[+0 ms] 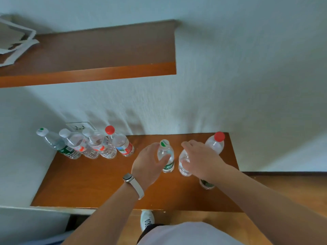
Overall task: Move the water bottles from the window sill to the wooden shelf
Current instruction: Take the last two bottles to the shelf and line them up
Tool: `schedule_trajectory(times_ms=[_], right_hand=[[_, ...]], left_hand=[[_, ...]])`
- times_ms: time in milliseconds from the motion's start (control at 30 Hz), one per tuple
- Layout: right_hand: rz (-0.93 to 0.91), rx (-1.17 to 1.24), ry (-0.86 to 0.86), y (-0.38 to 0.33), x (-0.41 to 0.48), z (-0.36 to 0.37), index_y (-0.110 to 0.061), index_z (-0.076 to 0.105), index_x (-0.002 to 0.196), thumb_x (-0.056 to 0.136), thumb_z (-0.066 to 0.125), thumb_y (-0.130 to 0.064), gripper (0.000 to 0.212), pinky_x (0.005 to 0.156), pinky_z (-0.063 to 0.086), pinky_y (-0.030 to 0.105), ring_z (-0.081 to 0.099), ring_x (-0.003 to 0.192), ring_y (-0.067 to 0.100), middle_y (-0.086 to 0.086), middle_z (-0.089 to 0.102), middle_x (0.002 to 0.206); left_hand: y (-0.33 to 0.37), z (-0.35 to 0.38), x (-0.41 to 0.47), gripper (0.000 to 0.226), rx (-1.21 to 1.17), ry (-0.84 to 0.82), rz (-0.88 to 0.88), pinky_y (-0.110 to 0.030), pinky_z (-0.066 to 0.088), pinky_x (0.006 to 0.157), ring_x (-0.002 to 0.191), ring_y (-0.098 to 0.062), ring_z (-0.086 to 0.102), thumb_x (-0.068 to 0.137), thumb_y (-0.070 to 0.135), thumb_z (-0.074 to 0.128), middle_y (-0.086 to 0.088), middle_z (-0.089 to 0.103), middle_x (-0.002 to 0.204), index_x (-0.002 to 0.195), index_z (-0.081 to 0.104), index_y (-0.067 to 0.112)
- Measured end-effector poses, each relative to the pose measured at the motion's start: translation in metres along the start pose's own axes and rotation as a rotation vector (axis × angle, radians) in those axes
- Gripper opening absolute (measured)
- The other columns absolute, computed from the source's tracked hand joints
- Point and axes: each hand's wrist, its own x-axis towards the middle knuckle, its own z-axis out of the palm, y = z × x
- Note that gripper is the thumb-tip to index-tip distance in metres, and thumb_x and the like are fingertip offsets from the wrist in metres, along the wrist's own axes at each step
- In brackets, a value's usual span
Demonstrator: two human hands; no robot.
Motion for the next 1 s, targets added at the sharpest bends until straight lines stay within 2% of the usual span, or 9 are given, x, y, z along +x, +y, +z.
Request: schedule_trajectory(times_ms=[167,333,433,567,633,700,767,900,1000], right_hand=[[-0.043,0.041,-0.054,0.005,0.002,0.004,-0.019,0.047,0.125,0.093,0.060,-0.028,0.036,0.067,0.043,0.019,0.055,0.080,0.013,-0.004,0.055,0.099],[-0.025,0.058,-0.097,0.006,0.012,-0.003,-0.018,0.049,0.106,0.094,0.057,-0.027,0.018,0.051,0.026,0.017,0.042,0.060,0.007,-0.010,0.043,0.076],[-0.002,0.086,-0.102,0.008,0.017,-0.005,-0.018,0.050,0.102,0.093,0.057,-0.029,0.016,0.054,0.035,0.019,0.050,0.065,0.009,-0.006,0.051,0.079],[0.035,0.106,-0.069,0.002,0.027,-0.004,-0.019,0.055,0.105,0.093,0.060,-0.032,0.019,0.066,0.050,0.022,0.059,0.072,0.011,-0.005,0.059,0.084],[0.051,0.129,-0.038,-0.003,0.034,-0.002,-0.021,0.055,0.109,0.092,0.062,-0.034,0.023,0.066,0.047,0.016,0.060,0.073,0.011,-0.007,0.060,0.087],[0.057,0.134,-0.008,-0.009,0.041,0.001,-0.022,0.055,0.112,0.092,0.062,-0.036,0.025,0.060,0.037,0.008,0.058,0.074,0.009,-0.010,0.059,0.089],[0.062,0.144,0.015,-0.014,0.050,0.002,-0.022,0.054,0.112,0.092,0.061,-0.038,0.026,0.057,0.032,0.008,0.056,0.074,0.009,-0.012,0.056,0.089],[0.089,0.131,0.069,-0.025,0.071,0.006,-0.023,0.051,0.111,0.092,0.057,-0.043,0.028,0.062,0.038,0.018,0.057,0.074,0.009,-0.011,0.057,0.090],[0.098,0.105,0.121,-0.032,0.088,0.011,-0.024,0.052,0.108,0.091,0.057,-0.047,0.029,0.064,0.046,0.021,0.058,0.072,0.010,-0.009,0.060,0.090]], left_hand=[[0.012,0.021,0.002,0.049,-0.246,0.064,-0.190,-0.015,0.043,0.076,0.105,-0.008,0.059,0.087,0.051,0.067,0.011,0.060,0.122,0.129,0.052,0.029],[0.016,0.022,0.011,0.029,-0.355,0.086,-0.214,-0.012,0.041,0.071,0.099,-0.005,0.060,0.089,0.044,0.068,0.020,0.060,0.108,0.113,0.052,0.042],[0.007,0.018,0.017,0.027,-0.381,0.083,-0.189,-0.019,0.047,0.080,0.101,-0.002,0.060,0.089,0.043,0.068,0.019,0.063,0.110,0.114,0.059,0.036],[-0.007,0.007,0.022,0.037,-0.455,0.097,-0.224,-0.010,0.042,0.072,0.102,0.001,0.059,0.089,0.043,0.067,0.016,0.066,0.115,0.123,0.063,0.028],[-0.016,0.000,0.025,0.037,-0.484,0.100,-0.233,-0.007,0.040,0.070,0.102,0.003,0.058,0.089,0.040,0.068,0.016,0.067,0.116,0.123,0.063,0.028],[-0.025,-0.007,0.027,0.036,-0.505,0.107,-0.223,-0.008,0.043,0.072,0.103,0.001,0.060,0.089,0.038,0.069,0.014,0.068,0.116,0.123,0.063,0.027],[-0.034,-0.015,0.030,0.036,-0.503,0.121,-0.213,-0.013,0.046,0.075,0.103,-0.003,0.062,0.089,0.036,0.069,0.012,0.067,0.115,0.123,0.063,0.025],[-0.049,-0.029,0.040,0.031,-0.456,0.145,-0.187,-0.012,0.043,0.073,0.096,0.001,0.059,0.089,0.035,0.069,0.012,0.066,0.111,0.119,0.064,0.026],[-0.056,-0.034,0.050,0.031,-0.435,0.156,-0.184,-0.017,0.049,0.077,0.097,-0.005,0.062,0.090,0.037,0.068,0.012,0.066,0.112,0.120,0.064,0.028]])
